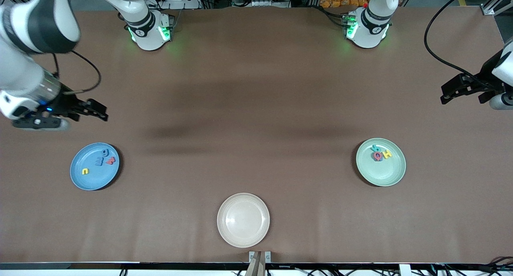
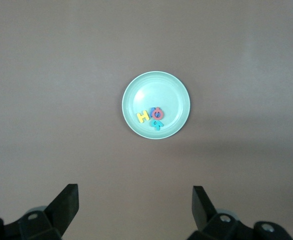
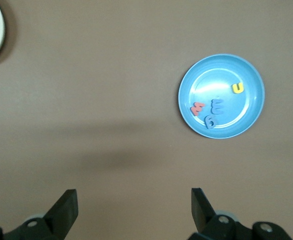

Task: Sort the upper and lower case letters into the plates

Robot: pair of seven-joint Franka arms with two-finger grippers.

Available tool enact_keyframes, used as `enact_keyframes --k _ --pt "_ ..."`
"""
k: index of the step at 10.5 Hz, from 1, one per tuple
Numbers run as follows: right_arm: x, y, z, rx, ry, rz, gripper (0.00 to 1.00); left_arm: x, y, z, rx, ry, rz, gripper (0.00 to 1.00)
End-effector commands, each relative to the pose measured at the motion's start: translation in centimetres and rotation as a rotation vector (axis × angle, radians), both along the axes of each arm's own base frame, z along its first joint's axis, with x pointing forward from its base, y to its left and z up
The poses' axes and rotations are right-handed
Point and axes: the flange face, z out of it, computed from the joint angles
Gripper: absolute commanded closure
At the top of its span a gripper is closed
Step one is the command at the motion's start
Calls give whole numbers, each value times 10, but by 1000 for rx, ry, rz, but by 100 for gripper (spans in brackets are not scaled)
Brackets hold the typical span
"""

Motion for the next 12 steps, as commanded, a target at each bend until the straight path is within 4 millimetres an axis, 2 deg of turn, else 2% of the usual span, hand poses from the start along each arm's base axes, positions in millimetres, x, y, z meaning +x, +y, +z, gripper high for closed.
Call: enact_keyframes --k 1,2,3,5,6,10,12 --pt "4 -5 36 -12 9 -75 0 -13 -8 12 -48 28 45 0" --pt "6 -3 51 -10 -5 -128 0 -22 -18 21 -45 26 75 0" --pt "5 0 67 -7 -16 -150 0 -24 -23 22 -38 27 68 0" --pt "1 3 100 -7 -18 -136 0 -23 -15 23 -33 23 47 0" --pt "0 3 110 -8 -9 -131 0 -23 -15 24 -33 22 48 0" --pt "-7 7 123 -34 13 -4 0 -28 -14 16 10 67 28 0" --pt "-11 22 124 -40 36 27 0 -28 -10 17 13 71 30 0"
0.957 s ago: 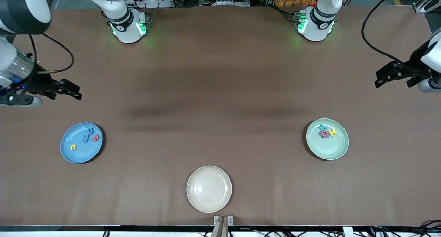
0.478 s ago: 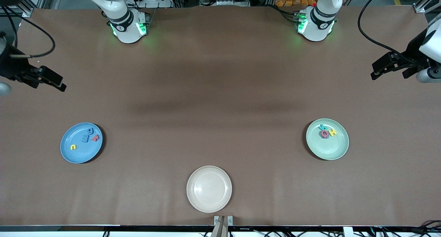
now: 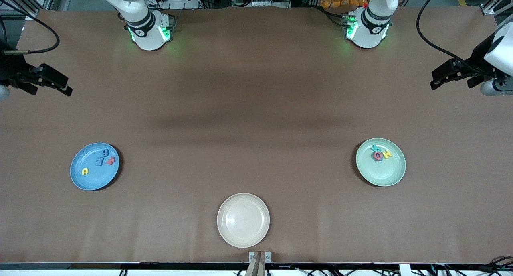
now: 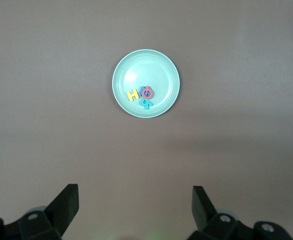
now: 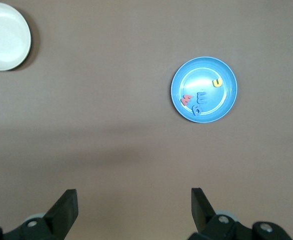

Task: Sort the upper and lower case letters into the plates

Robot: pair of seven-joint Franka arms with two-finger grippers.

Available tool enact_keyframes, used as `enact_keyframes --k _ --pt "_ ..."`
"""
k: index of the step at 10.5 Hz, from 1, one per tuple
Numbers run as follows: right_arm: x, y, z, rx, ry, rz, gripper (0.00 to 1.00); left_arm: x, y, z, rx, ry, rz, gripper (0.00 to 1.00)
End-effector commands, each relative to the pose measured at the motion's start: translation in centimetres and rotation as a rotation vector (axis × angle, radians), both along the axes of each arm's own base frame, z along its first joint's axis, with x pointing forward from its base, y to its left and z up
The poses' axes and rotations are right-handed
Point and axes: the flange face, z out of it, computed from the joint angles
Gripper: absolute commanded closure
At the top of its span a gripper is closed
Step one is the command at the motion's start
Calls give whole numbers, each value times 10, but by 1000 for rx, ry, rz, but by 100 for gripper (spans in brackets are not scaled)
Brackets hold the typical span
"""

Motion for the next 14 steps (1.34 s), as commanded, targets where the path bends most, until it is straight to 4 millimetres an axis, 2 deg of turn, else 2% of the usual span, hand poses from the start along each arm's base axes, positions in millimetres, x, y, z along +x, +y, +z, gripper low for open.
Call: enact_keyframes --k 1,7,14 --pt "1 11 5 -24 11 32 0 -4 8 7 71 -2 -19 0" --pt "2 8 4 -25 14 33 0 -3 11 17 73 -23 -19 0" --pt "1 7 2 -26 24 64 0 -4 9 17 42 -23 -19 0"
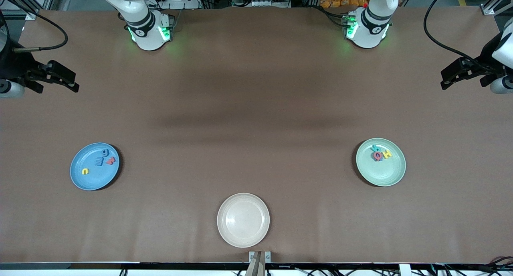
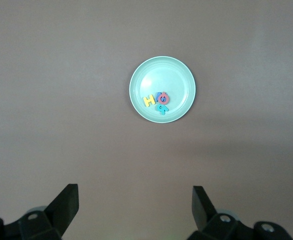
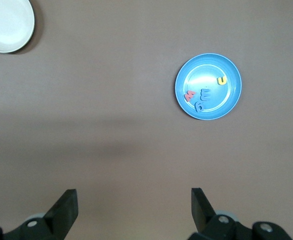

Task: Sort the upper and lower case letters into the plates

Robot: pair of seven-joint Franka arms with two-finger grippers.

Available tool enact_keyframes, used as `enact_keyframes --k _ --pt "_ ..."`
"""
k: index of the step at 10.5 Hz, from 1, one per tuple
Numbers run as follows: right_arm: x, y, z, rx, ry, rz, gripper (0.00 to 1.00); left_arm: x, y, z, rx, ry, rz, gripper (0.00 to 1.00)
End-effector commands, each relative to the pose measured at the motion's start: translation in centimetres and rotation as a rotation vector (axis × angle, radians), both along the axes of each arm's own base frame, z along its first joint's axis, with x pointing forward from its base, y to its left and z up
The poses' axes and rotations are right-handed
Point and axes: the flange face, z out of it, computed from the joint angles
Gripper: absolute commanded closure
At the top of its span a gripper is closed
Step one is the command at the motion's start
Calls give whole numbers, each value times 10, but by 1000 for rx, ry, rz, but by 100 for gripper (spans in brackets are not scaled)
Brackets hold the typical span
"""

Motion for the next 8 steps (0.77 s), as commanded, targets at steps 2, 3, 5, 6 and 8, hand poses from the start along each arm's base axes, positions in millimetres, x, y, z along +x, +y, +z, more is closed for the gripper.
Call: enact_keyframes --k 2,3,5,6,8 --pt "2 -3 4 -16 4 8 0 -4 3 8 -44 3 -8 0" --pt "1 -2 6 -17 1 3 0 -4 4 8 -46 4 -6 0" --pt "1 -1 7 -14 0 5 0 -4 3 8 -47 4 -9 0" --pt "1 -1 7 -14 0 5 0 -4 3 8 -50 4 -10 0" --pt "1 -1 7 -14 0 5 0 -5 2 8 -55 4 -10 0"
